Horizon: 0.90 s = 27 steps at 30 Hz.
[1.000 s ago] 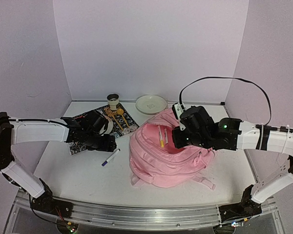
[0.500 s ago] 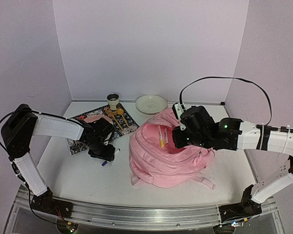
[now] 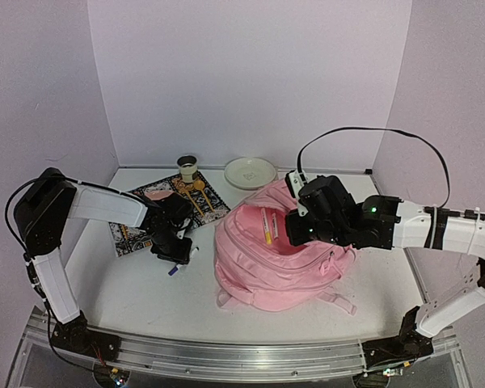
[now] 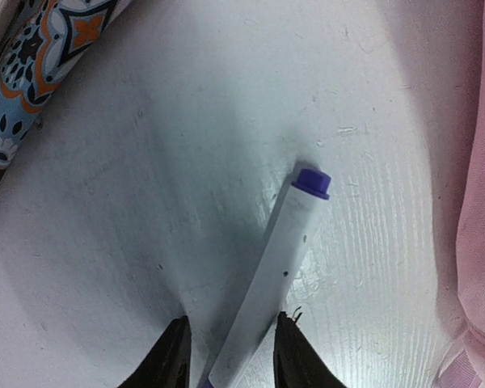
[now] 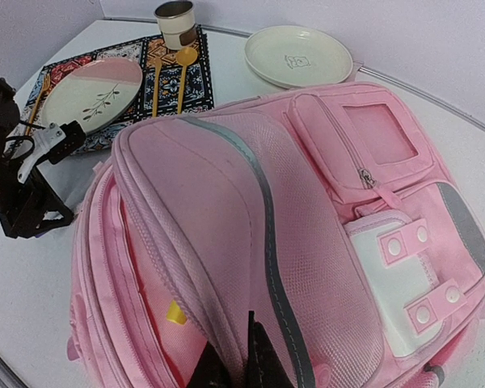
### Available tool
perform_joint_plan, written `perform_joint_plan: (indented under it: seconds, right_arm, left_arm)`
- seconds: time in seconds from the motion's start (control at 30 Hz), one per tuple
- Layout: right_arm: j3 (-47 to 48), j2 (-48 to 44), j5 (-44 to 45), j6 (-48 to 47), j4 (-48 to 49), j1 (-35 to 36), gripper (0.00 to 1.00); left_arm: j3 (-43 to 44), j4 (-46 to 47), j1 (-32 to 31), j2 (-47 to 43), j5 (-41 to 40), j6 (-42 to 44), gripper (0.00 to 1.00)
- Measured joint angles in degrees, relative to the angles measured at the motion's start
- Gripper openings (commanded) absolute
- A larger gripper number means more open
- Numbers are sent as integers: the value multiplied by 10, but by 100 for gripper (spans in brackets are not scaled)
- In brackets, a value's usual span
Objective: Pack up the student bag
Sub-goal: Pick up the pen at the center of the board.
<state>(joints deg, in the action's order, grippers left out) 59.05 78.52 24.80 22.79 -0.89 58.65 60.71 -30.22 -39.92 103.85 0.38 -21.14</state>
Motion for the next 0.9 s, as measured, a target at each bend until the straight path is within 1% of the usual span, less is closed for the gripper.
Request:
perform_joint_plan:
  seconds: [0.23,0.5,0.73,0.9]
  right_arm:
    - [0,0,0,0,0,0,0]
    - [0,0,-3,0,0,0,0]
    - [0,0,-5,0,0,0,0]
    - [0,1,-7,0,0,0,0]
  left_arm:
    - [-18,10,4,-11,0,-9,12]
    - [-54,9,-3,-47,38,-27,0]
    - [-77,12,-7,-81,59,-57,0]
    - [-103,53,-6,-118,82,-93,0]
